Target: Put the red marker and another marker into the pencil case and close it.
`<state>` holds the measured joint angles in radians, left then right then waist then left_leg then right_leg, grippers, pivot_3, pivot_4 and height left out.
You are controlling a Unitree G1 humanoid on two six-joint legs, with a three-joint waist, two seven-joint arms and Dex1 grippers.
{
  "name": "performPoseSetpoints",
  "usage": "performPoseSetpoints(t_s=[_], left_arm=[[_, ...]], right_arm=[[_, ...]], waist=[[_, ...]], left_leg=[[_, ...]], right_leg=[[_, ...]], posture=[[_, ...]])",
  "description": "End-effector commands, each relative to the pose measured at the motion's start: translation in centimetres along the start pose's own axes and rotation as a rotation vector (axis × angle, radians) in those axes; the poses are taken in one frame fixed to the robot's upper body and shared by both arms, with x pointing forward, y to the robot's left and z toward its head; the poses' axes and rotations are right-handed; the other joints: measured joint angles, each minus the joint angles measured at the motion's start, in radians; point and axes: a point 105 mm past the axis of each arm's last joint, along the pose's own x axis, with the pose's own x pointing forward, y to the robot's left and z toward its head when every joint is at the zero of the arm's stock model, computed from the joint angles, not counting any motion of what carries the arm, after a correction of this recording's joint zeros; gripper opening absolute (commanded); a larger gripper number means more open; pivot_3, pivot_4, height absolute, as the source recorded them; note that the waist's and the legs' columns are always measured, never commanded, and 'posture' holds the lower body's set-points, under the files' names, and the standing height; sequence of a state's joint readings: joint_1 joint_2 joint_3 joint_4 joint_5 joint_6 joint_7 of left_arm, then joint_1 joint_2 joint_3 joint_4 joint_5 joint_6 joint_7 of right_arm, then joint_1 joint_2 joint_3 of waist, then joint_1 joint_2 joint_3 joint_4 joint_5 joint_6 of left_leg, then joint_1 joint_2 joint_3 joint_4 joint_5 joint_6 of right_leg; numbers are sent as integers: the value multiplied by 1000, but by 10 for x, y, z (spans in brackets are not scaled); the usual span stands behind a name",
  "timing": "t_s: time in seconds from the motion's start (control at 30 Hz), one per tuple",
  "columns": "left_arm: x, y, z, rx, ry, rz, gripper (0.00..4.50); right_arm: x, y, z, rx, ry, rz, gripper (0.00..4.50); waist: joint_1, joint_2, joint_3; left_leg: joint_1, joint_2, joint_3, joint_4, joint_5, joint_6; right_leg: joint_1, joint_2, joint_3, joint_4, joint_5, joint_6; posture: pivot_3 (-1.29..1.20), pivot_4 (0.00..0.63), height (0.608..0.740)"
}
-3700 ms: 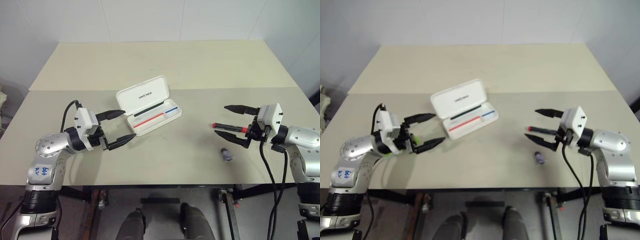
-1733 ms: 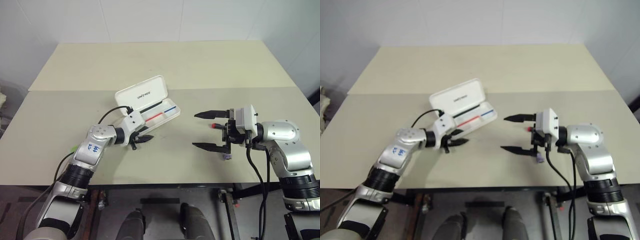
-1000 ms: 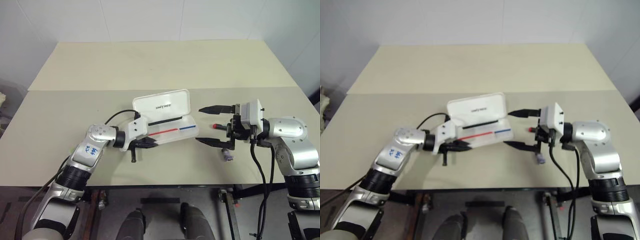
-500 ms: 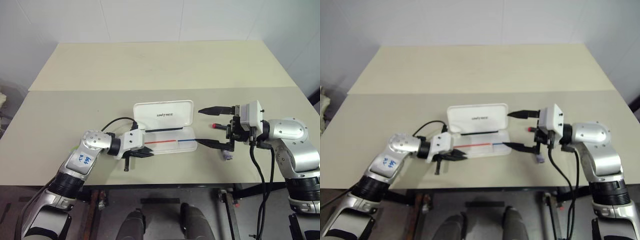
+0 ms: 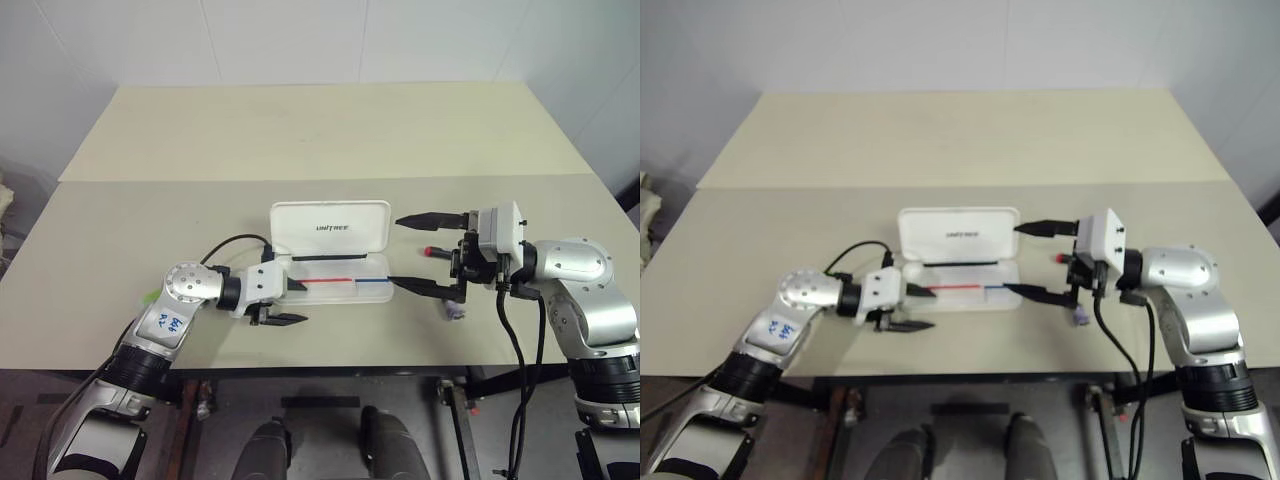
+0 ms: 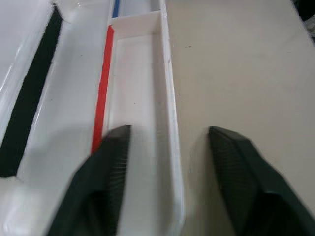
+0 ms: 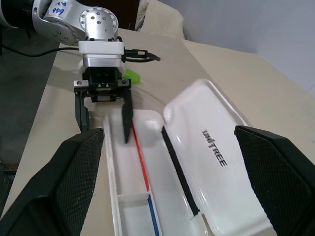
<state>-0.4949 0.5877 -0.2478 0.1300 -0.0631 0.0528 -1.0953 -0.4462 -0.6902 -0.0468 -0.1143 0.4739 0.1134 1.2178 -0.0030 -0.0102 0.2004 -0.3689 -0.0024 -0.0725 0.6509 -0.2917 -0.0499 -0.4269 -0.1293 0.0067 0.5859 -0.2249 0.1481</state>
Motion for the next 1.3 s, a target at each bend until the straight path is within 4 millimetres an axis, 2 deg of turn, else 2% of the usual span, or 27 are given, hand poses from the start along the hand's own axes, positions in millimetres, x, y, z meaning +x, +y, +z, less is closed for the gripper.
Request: performPoseSetpoints(t_s=[0.03,0.13,0.27,0.37,0.57,0.73,0.87,1.07,1.2,1.3], left_arm=[[1,-6,9,-16,-67,-7,4144],[-3,-21,15,-60,-116,-74,4144],[-9,-31,18,-96,-147,-106,4144],[-14,-31,15,-98,-134,-79,4144],[-22,-28,18,-78,-161,-32,4144],[-28,-19,29,-32,-223,9,4144],[-41,-10,54,8,-318,38,4144],[-58,-10,61,44,-315,59,4144],[-80,-5,69,27,-310,93,4144],[-92,-4,66,17,-274,111,4144]], right_arm=[[1,0,7,-25,-33,-3,4500],[-1,-1,1,4,-22,2,4500],[-4,-1,-5,43,-4,17,4500],[-9,-3,-10,72,19,30,4500],[-18,-19,-10,91,43,21,4500],[-25,-29,-17,115,75,10,4500],[-44,-47,-36,138,191,-21,4500],[-62,-76,-70,103,366,-132,4500],[-68,-80,-93,161,438,-149,4500],[-72,-74,-106,202,497,-118,4500]], waist=[[0,0,0],[-2,0,0],[-1,0,0],[-1,0,0],[-3,0,0],[-1,0,0],[-2,0,0],[-10,0,0],[-27,0,1],[-31,0,1]], left_leg=[[0,0,0,0,0,0],[0,0,0,-1,0,0],[0,0,0,-2,-1,1],[0,0,0,-2,-1,1],[0,0,0,-2,-1,1],[0,0,0,-1,-1,1],[-1,0,0,-1,-1,1],[0,0,1,-2,-1,1],[0,0,1,-3,-1,1],[0,0,2,-4,-1,1]], right_leg=[[0,0,0,0,0,0],[0,0,0,0,0,0],[-1,0,0,0,0,0],[-1,0,0,0,0,0],[-1,0,0,0,0,-1],[0,0,0,-1,0,-1],[-1,0,0,-1,0,0],[-1,0,0,-1,0,0],[-1,0,0,-2,0,0],[-1,0,1,-2,0,0]], posture=[[0,150,740],[0,150,740],[0,150,740],[0,150,740],[0,150,740],[0,150,740],[0,150,740],[0,150,740],[0,150,740],[0,150,740]])
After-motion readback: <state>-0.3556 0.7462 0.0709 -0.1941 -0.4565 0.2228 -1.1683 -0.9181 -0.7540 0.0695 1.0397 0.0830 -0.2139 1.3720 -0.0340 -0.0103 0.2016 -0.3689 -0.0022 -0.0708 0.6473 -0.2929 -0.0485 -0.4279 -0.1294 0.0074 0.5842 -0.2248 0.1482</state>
